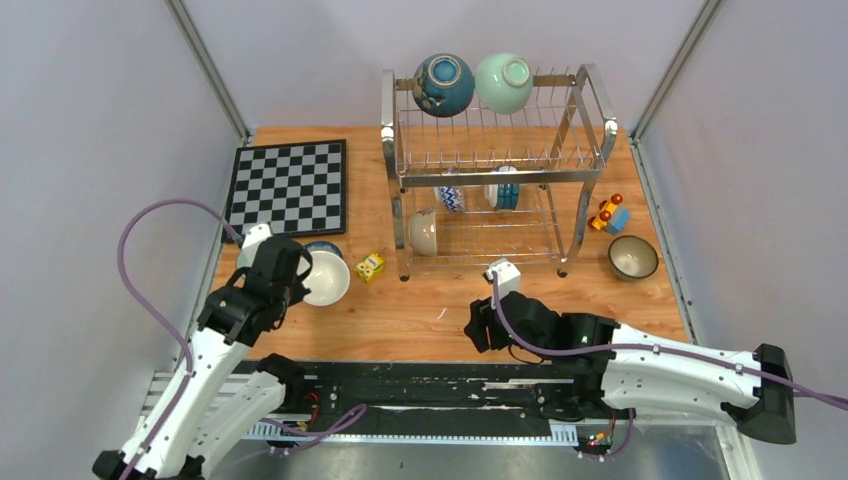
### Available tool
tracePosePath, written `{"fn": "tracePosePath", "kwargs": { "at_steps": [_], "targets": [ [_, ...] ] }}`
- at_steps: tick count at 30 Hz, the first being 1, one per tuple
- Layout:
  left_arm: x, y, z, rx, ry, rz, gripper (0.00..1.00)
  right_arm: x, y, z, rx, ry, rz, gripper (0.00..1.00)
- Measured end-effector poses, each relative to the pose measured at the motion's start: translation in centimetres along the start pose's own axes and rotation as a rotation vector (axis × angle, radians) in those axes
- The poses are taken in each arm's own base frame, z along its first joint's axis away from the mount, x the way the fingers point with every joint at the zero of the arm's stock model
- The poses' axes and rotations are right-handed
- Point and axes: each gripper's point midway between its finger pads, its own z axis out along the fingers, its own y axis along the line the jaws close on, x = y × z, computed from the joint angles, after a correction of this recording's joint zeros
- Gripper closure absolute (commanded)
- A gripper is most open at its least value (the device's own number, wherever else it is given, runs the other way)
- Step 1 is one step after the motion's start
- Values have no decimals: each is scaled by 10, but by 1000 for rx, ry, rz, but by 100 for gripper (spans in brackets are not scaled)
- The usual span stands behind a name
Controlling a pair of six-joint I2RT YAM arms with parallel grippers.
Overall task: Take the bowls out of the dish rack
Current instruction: Place the bowl at the center of the board.
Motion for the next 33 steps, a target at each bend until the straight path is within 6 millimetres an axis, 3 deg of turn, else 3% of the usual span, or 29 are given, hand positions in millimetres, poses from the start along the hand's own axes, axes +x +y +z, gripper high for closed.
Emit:
{"fn": "tracePosePath", "kwargs": {
  "at_steps": [5,9,16,25,33],
  "targets": [
    [1,12,-8,4,5,-55,100,1,6,6,-21,9,-38,43],
    [1,7,-11,42,8,-86,100,1,9,8,-40,14,-79,43],
    [-25,-39,5,119,18,-138,100,-4,15,7,-77,-6,-100,44],
    [-83,-90,63,141,12,-227,100,-7,13,-2,-103,-44,-85,45],
    [-95,-118,134,158,58,-244,100,-13,13,-13,-131,-91,-69,46]
  ]
}}
